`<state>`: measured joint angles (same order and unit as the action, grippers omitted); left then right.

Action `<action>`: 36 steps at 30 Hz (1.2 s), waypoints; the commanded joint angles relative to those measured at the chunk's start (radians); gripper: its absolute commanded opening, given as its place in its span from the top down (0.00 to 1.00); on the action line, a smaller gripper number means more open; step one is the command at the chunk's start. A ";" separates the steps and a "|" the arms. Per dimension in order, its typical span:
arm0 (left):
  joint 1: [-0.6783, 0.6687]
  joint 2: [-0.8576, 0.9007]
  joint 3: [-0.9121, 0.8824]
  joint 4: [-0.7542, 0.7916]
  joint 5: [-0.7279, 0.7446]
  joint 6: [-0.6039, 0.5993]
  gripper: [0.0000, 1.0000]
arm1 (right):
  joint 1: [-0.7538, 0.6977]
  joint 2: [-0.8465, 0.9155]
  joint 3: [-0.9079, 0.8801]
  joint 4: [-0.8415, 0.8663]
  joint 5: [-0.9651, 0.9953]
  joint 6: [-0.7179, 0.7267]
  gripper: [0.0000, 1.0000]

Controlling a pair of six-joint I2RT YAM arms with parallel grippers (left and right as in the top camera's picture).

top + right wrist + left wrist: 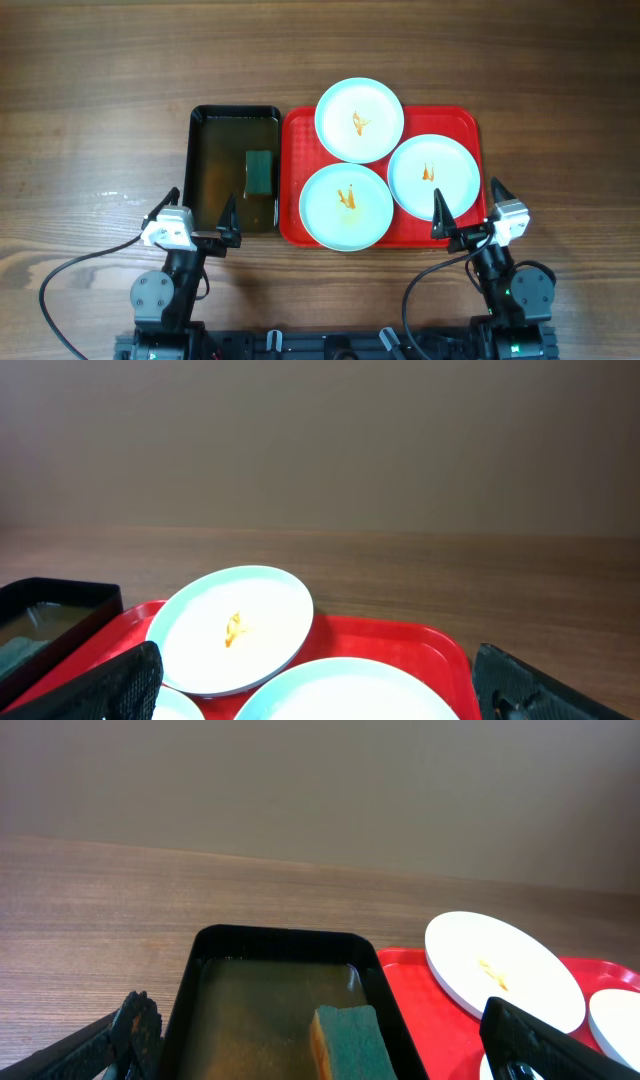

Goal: Clean dirty plates on tray and stack at the side

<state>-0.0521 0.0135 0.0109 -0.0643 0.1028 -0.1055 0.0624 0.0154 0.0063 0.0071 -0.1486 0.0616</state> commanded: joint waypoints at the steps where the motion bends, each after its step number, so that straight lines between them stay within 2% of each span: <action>1: 0.006 -0.008 -0.005 -0.004 -0.002 0.020 0.00 | 0.003 -0.011 -0.001 0.003 -0.002 -0.006 0.00; 36: 0.006 -0.008 -0.005 -0.004 -0.002 0.020 0.00 | 0.003 0.002 -0.001 0.003 -0.002 -0.007 0.01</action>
<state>-0.0521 0.0135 0.0109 -0.0643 0.1032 -0.1055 0.0624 0.0154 0.0063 0.0071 -0.1486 0.0616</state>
